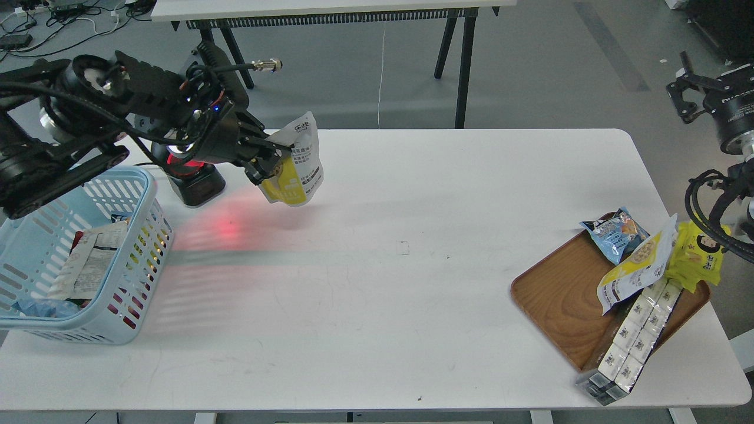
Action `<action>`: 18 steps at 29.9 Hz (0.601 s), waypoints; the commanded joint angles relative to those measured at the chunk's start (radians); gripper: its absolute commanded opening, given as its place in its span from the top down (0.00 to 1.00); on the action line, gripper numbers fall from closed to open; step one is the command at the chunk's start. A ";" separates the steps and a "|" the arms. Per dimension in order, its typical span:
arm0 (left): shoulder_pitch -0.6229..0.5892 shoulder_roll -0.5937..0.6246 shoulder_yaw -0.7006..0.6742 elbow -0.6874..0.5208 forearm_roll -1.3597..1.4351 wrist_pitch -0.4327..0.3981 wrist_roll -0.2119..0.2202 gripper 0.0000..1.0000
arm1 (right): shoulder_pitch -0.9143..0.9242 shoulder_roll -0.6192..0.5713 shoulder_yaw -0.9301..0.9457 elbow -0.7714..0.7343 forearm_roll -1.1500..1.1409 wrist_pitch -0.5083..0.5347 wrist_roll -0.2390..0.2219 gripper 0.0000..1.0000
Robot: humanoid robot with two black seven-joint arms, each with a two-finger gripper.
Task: Scan snack and place in basket
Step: 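Carry the yellow bag with the left gripper past the barcode scanner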
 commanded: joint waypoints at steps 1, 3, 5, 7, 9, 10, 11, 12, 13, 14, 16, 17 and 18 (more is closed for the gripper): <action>0.022 0.042 0.003 0.000 0.000 0.000 0.000 1.00 | 0.001 -0.001 0.013 0.004 0.000 0.000 0.001 0.01; 0.033 0.054 0.002 0.000 0.000 0.000 0.000 1.00 | 0.000 0.001 0.013 0.004 0.000 0.000 0.001 0.01; 0.042 0.059 0.002 0.003 0.000 0.000 0.000 1.00 | 0.000 0.001 0.013 0.004 0.000 0.000 0.001 0.01; 0.047 0.060 0.002 0.009 0.000 0.000 0.000 1.00 | 0.000 0.001 0.013 0.004 0.000 0.000 0.001 0.01; 0.047 0.060 0.002 0.011 0.000 0.000 0.000 1.00 | -0.002 0.001 0.013 0.004 0.000 0.000 0.001 0.01; 0.049 0.060 0.003 0.011 0.000 0.000 0.000 1.00 | -0.003 0.001 0.013 0.004 0.000 0.000 0.001 0.01; 0.049 0.060 0.005 0.011 0.000 0.000 0.000 1.00 | -0.003 0.001 0.013 0.004 0.000 0.000 0.001 0.01; 0.049 0.060 0.006 0.011 0.000 0.000 0.000 1.00 | -0.005 0.001 0.013 0.004 0.000 0.000 0.001 0.01; 0.050 0.060 0.008 0.011 0.000 0.000 0.000 1.00 | -0.005 0.001 0.013 0.004 0.000 0.000 0.001 0.01; 0.050 0.060 0.009 0.011 0.000 0.000 0.000 1.00 | -0.005 0.001 0.013 0.004 0.000 0.000 0.001 0.01; 0.050 0.060 0.008 0.011 0.000 0.000 0.000 1.00 | -0.005 0.001 0.013 0.003 0.000 0.000 0.001 0.01; 0.050 0.060 0.008 0.011 0.000 0.000 0.000 1.00 | -0.005 -0.001 0.013 0.003 0.000 0.000 0.001 0.01; 0.050 0.060 0.006 0.011 0.000 0.000 0.000 1.00 | -0.005 -0.001 0.013 0.004 0.000 0.000 0.001 0.01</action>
